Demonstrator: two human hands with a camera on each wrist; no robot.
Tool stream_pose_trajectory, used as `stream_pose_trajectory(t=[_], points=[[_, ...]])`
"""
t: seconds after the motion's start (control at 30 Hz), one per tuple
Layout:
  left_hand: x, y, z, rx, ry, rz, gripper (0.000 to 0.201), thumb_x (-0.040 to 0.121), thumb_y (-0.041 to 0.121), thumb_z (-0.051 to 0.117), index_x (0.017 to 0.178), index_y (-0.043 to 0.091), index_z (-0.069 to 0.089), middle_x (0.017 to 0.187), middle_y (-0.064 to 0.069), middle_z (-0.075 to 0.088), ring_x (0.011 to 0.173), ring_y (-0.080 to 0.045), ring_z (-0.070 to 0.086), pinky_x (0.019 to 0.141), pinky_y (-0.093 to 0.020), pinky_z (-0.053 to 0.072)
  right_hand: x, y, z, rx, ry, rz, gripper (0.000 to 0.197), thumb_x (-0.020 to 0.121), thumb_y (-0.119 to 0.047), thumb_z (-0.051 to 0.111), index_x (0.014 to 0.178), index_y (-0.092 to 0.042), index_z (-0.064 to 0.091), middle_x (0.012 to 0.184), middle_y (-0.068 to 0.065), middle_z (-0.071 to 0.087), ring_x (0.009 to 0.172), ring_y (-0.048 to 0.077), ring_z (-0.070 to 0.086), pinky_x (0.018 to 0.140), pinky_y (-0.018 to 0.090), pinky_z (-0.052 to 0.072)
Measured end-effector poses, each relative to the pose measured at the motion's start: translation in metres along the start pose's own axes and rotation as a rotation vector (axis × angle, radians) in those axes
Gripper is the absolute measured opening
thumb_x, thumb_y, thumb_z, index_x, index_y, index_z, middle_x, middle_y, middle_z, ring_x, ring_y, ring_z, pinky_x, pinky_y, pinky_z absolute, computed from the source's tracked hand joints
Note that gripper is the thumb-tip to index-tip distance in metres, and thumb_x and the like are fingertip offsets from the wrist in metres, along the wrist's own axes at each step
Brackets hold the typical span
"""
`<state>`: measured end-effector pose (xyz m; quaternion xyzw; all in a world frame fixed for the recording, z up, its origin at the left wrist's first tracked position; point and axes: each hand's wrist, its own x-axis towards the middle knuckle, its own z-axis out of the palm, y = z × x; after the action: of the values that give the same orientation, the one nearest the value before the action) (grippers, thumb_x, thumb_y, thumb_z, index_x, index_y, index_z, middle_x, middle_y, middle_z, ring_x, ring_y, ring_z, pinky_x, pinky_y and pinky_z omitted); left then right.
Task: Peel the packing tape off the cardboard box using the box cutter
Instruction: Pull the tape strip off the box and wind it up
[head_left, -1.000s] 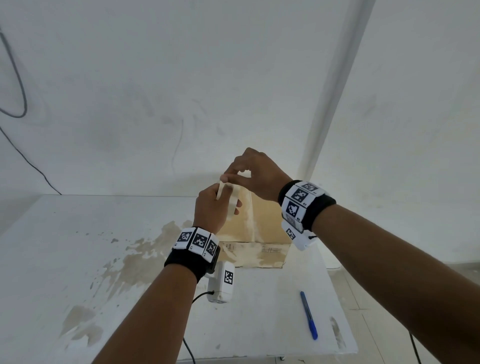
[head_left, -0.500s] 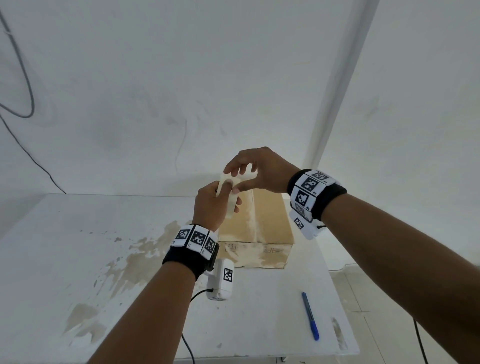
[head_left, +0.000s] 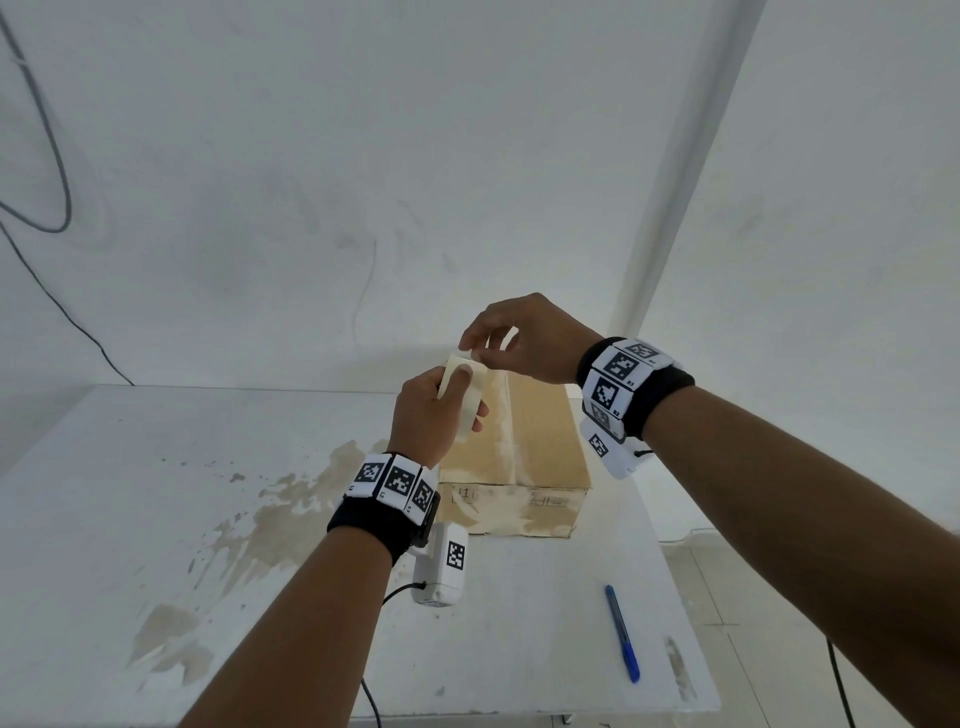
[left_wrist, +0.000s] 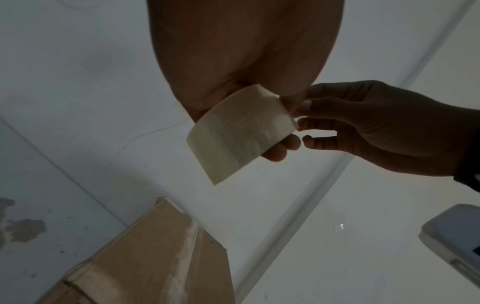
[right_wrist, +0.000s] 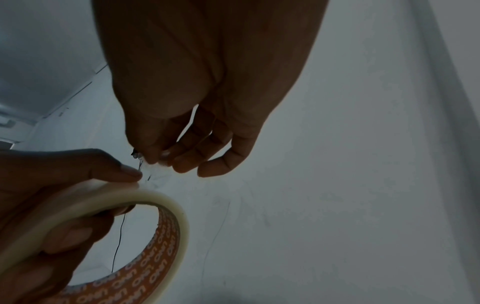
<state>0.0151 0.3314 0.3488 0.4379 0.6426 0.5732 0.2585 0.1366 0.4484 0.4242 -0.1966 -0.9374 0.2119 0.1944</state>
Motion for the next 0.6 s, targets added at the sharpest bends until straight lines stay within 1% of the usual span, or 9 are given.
stream_pose_trajectory(t=[0.03, 0.1, 0.17, 0.2, 0.3, 0.37, 0.43, 0.53, 0.6], points=[[-0.0001, -0.0003, 0.0001, 0.008, -0.002, 0.001, 0.032, 0.101, 0.028, 0.048, 0.076, 0.018, 0.066, 0.063, -0.002, 0.073, 0.047, -0.015, 0.064, 0.048, -0.018, 0.048, 0.0007, 0.0006, 0.0012, 0.003, 0.020, 0.017, 0.014, 0.091, -0.018, 0.068, 0.103, -0.020, 0.075, 0.094, -0.009, 0.072, 0.082, 0.005, 0.067, 0.076, 0.014, 0.051], [0.0001, -0.0003, 0.0001, 0.008, -0.005, -0.004, 0.032, 0.100, 0.027, 0.048, 0.076, 0.017, 0.066, 0.063, -0.002, 0.073, 0.047, -0.016, 0.065, 0.049, -0.019, 0.049, 0.0025, 0.0030, 0.0032, 0.009, 0.047, 0.068, 0.016, 0.093, -0.020, 0.064, 0.106, -0.021, 0.073, 0.098, -0.008, 0.071, 0.086, 0.009, 0.067, 0.081, 0.019, 0.052], [0.0001, 0.0006, 0.0001, -0.003, -0.011, -0.008, 0.031, 0.100, 0.027, 0.048, 0.077, 0.016, 0.066, 0.063, -0.003, 0.073, 0.048, -0.017, 0.065, 0.050, -0.020, 0.050, 0.0032, 0.0042, 0.0050, 0.014, 0.047, 0.115, 0.016, 0.095, -0.020, 0.062, 0.106, -0.020, 0.073, 0.101, -0.006, 0.071, 0.091, 0.016, 0.067, 0.086, 0.026, 0.054], [0.0002, 0.0010, 0.0003, -0.006, -0.014, -0.009, 0.031, 0.100, 0.027, 0.049, 0.077, 0.015, 0.067, 0.063, -0.003, 0.073, 0.047, -0.017, 0.064, 0.050, -0.020, 0.050, 0.0034, 0.0038, 0.0057, 0.021, 0.048, 0.134, 0.015, 0.095, -0.020, 0.061, 0.104, -0.019, 0.073, 0.101, -0.005, 0.071, 0.091, 0.018, 0.067, 0.086, 0.028, 0.054], [-0.0003, 0.0014, 0.0006, -0.008, -0.019, -0.005, 0.030, 0.100, 0.026, 0.049, 0.080, 0.015, 0.068, 0.062, -0.003, 0.072, 0.046, -0.014, 0.063, 0.049, -0.020, 0.050, 0.0036, 0.0008, 0.0081, 0.062, 0.073, 0.177, 0.016, 0.096, -0.027, 0.061, 0.098, -0.016, 0.072, 0.096, -0.004, 0.071, 0.088, 0.020, 0.066, 0.081, 0.028, 0.052], [-0.0004, 0.0005, 0.0006, -0.002, -0.025, -0.003, 0.029, 0.101, 0.027, 0.049, 0.082, 0.015, 0.068, 0.062, -0.002, 0.073, 0.046, -0.015, 0.064, 0.050, -0.021, 0.051, 0.0047, 0.0007, 0.0100, 0.063, 0.089, 0.172, 0.018, 0.095, -0.032, 0.062, 0.094, -0.015, 0.070, 0.094, -0.004, 0.070, 0.088, 0.021, 0.065, 0.080, 0.029, 0.052], [-0.0007, -0.0002, -0.0003, -0.004, -0.029, -0.003, 0.029, 0.101, 0.027, 0.049, 0.081, 0.016, 0.067, 0.063, -0.002, 0.073, 0.046, -0.015, 0.064, 0.050, -0.022, 0.051, 0.0059, 0.0018, 0.0110, 0.061, 0.096, 0.153, 0.017, 0.096, -0.030, 0.061, 0.093, -0.015, 0.068, 0.092, -0.004, 0.068, 0.087, 0.024, 0.064, 0.081, 0.031, 0.052], [-0.0006, 0.0001, -0.0017, -0.001, -0.044, 0.008, 0.030, 0.101, 0.027, 0.048, 0.082, 0.016, 0.068, 0.063, -0.002, 0.073, 0.047, -0.015, 0.064, 0.051, -0.023, 0.052, 0.0068, 0.0023, 0.0081, 0.060, 0.060, 0.150, 0.016, 0.099, -0.025, 0.057, 0.097, -0.013, 0.067, 0.091, -0.006, 0.066, 0.087, 0.027, 0.062, 0.077, 0.029, 0.050], [0.0002, 0.0012, -0.0020, 0.004, -0.053, 0.010, 0.030, 0.101, 0.027, 0.048, 0.086, 0.012, 0.069, 0.063, -0.002, 0.073, 0.048, -0.015, 0.065, 0.052, -0.024, 0.052, 0.0073, 0.0033, 0.0064, 0.038, -0.001, 0.151, 0.019, 0.102, -0.023, 0.051, 0.103, -0.014, 0.067, 0.100, -0.006, 0.068, 0.092, 0.024, 0.062, 0.081, 0.030, 0.049]])
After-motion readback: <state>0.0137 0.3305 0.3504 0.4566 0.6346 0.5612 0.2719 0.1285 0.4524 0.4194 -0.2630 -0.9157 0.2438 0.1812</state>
